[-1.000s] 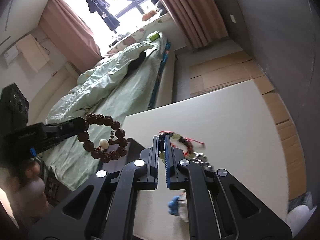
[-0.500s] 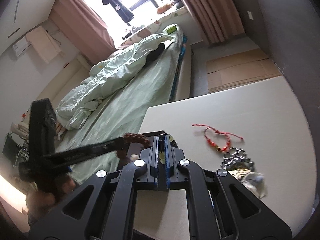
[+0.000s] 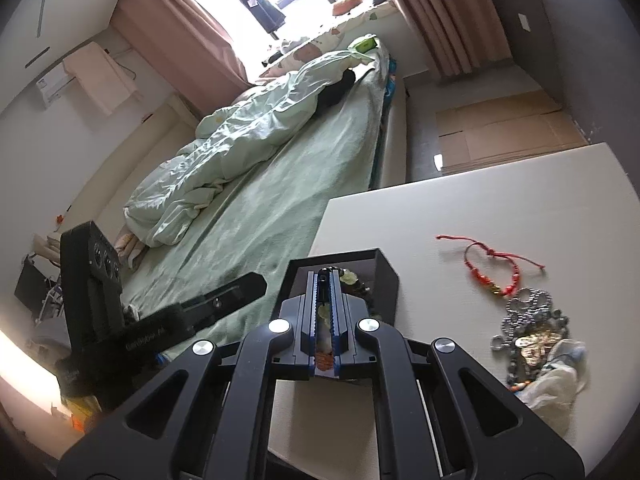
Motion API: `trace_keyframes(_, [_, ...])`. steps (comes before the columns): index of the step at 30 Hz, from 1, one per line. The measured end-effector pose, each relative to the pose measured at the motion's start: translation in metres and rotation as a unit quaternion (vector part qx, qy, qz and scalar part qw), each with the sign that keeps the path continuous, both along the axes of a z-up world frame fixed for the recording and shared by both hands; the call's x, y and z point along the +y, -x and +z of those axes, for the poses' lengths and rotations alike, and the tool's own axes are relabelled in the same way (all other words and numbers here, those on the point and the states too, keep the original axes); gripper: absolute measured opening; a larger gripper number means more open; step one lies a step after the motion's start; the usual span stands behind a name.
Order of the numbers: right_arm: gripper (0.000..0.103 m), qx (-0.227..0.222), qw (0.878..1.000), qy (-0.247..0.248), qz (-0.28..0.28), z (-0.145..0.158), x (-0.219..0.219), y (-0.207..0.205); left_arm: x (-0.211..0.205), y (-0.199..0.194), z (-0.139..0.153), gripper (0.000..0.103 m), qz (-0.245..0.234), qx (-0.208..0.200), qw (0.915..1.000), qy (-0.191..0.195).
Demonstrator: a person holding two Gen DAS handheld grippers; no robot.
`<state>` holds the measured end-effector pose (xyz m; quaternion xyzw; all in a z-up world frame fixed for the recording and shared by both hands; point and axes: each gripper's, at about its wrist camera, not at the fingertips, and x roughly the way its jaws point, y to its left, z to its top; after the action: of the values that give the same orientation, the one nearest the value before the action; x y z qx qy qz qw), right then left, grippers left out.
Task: Organize jewelry
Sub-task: 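Lower the brown bracelet into the black box with the left gripper while the right drops the dark bracelet in, then grasp the white translucent pouch with the right gripper and lift it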
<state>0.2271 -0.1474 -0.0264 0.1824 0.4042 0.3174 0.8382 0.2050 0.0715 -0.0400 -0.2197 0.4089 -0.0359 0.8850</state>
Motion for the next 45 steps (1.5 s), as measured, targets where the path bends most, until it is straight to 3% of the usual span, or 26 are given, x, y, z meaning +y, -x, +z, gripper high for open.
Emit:
trace_keyframes(8, [0.007, 0.013, 1.0, -0.023, 0.006, -0.008, 0.027, -0.004, 0.017, 0.009, -0.002, 0.075, 0.011, -0.003, 0.9999, 0.002])
trace_keyframes(11, [0.01, 0.04, 0.999, -0.032, 0.006, -0.016, 0.039, -0.009, 0.027, 0.009, -0.004, 0.075, 0.017, 0.0, 0.9998, 0.003])
trace_keyframes(12, [0.017, 0.056, 0.998, -0.035, 0.012, -0.021, 0.042, -0.012, 0.032, 0.01, -0.005, 0.075, 0.02, 0.0, 0.9998, 0.003])
trace_keyframes(14, [0.059, 0.063, 0.997, -0.039, 0.01, -0.024, 0.042, -0.012, 0.038, 0.011, -0.005, 0.075, 0.024, 0.001, 0.9997, 0.0])
trace_keyframes(16, [0.067, 0.047, 0.998, -0.027, -0.01, -0.019, 0.035, -0.009, 0.044, 0.012, -0.006, 0.075, 0.026, 0.003, 0.9997, 0.002])
trace_keyframes(29, [0.067, 0.041, 0.997, 0.017, -0.065, -0.004, -0.031, -0.004, 0.01, 0.015, 0.005, 0.075, -0.021, -0.02, 0.9992, -0.026])
trace_keyframes(45, [0.067, 0.1, 0.984, 0.11, -0.095, -0.026, -0.112, -0.001, -0.047, 0.01, 0.008, 0.072, -0.091, -0.035, 0.994, -0.05])
